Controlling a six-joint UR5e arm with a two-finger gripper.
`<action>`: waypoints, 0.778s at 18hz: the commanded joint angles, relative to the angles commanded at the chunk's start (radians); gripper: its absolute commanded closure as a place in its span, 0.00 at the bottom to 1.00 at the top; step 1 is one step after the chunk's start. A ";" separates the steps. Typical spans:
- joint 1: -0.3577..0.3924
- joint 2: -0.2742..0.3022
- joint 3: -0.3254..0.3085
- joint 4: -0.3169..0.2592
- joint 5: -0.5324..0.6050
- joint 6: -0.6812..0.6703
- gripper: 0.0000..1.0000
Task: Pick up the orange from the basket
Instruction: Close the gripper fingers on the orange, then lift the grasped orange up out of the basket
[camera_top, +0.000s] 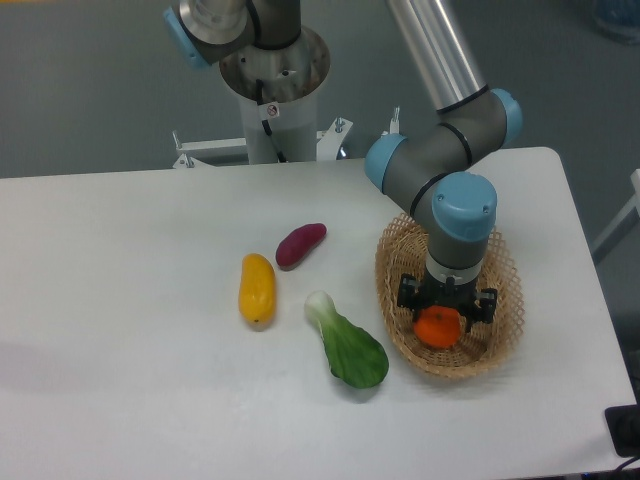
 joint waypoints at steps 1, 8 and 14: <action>0.000 0.000 0.000 0.000 -0.002 -0.009 0.27; 0.000 0.008 0.005 0.000 -0.005 -0.008 0.34; 0.012 0.058 0.054 -0.002 -0.021 -0.005 0.34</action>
